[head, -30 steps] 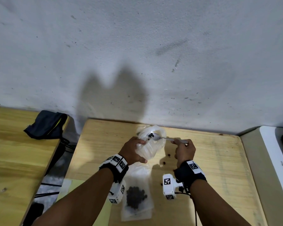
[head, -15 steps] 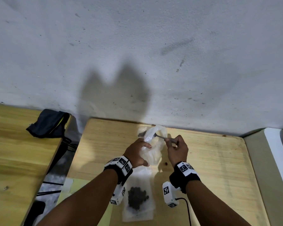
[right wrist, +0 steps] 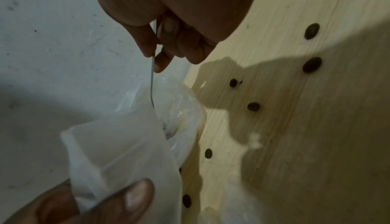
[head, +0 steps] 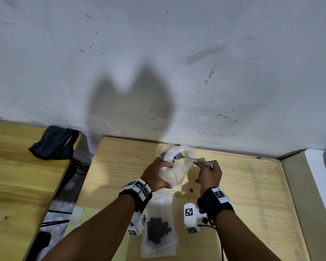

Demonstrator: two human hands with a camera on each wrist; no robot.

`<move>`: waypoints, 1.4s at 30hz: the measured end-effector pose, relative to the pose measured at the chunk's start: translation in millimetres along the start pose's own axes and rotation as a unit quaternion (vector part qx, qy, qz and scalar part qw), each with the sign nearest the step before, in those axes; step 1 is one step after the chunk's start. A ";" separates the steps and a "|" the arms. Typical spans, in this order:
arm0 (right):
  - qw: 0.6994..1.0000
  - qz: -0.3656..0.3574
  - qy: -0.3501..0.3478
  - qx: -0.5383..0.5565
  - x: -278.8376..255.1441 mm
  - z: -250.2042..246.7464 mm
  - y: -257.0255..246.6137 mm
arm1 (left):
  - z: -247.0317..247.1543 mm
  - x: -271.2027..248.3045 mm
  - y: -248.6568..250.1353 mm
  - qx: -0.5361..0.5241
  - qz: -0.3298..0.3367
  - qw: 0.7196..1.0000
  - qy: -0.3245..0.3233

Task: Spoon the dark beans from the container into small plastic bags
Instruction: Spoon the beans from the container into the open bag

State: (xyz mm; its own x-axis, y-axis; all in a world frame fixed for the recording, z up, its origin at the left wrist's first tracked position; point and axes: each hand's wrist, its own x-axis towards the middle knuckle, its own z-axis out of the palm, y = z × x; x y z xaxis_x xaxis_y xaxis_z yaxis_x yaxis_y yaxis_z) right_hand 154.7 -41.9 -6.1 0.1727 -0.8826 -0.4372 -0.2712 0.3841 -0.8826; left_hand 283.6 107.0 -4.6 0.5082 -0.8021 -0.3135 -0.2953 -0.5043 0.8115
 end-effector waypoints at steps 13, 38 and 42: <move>0.990 -0.102 0.031 -0.097 -5.0 1.2 -2.0 | -5.0 4.4 4.4 -0.028 -0.022 0.999 0.005; 0.968 -0.208 -0.004 -0.138 -10.2 8.4 -6.9 | -12.4 9.7 -4.6 -0.081 -0.079 0.993 0.021; 0.962 -0.218 -0.006 -0.166 -9.5 12.9 2.0 | -13.7 11.2 -4.8 -0.077 -0.083 0.993 0.022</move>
State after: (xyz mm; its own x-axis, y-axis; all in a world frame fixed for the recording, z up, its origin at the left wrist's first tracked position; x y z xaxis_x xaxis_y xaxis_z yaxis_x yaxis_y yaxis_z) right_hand 164.7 -29.2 -5.9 0.3488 -0.9363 -0.0410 -0.4572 -0.1318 -0.8795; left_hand 301.8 104.8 -5.3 0.5762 -0.6948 -0.4303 -0.0794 -0.5716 0.8167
